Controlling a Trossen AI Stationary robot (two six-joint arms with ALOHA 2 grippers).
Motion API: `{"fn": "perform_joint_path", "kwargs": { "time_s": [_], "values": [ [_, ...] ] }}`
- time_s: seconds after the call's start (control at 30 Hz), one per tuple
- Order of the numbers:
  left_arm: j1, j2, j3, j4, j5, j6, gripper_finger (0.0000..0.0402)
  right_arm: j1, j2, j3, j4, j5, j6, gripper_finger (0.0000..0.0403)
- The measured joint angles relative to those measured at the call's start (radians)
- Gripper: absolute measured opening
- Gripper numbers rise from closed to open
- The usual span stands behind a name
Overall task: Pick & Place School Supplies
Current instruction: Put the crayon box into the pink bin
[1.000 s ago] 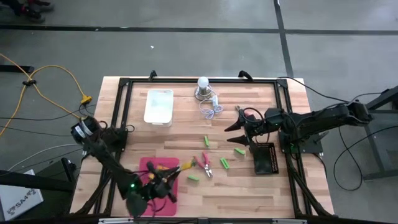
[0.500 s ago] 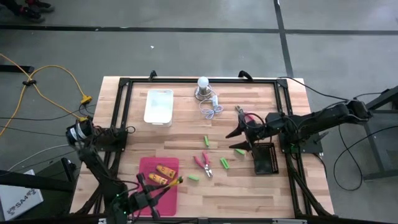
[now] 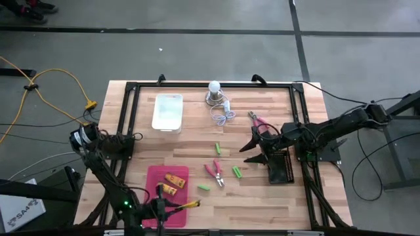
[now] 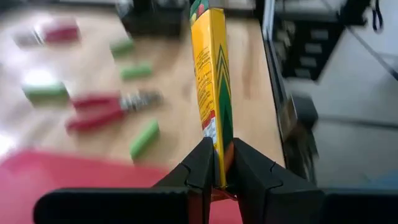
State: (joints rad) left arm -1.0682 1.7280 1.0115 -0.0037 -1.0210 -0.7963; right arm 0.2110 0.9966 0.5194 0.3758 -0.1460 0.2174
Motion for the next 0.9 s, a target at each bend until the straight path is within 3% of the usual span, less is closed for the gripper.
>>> {"fn": "perform_joint_path", "kwargs": {
  "time_s": [0.2,0.3,0.47,0.7,0.9],
  "values": [
    [0.001,-0.102,0.000,-0.258,0.252,-0.249,0.0046,0.037,0.000,0.000,-0.024,0.095,0.000,0.0194],
    [-0.005,-0.136,0.000,-0.312,0.338,-0.282,0.0046,0.049,0.000,0.000,-0.025,0.125,0.000,0.0194],
    [-0.052,-0.145,0.000,-0.329,0.357,-0.250,0.0046,0.058,0.000,0.000,-0.025,0.148,0.044,0.0194],
    [-0.115,-0.143,0.000,-0.457,0.317,-0.438,0.0046,0.058,0.000,0.000,-0.021,0.148,0.074,0.0194],
    [-0.130,-0.090,0.000,-0.464,0.314,-0.498,0.0046,0.058,0.000,0.000,-0.021,0.147,0.085,0.0194]
  ]
}}
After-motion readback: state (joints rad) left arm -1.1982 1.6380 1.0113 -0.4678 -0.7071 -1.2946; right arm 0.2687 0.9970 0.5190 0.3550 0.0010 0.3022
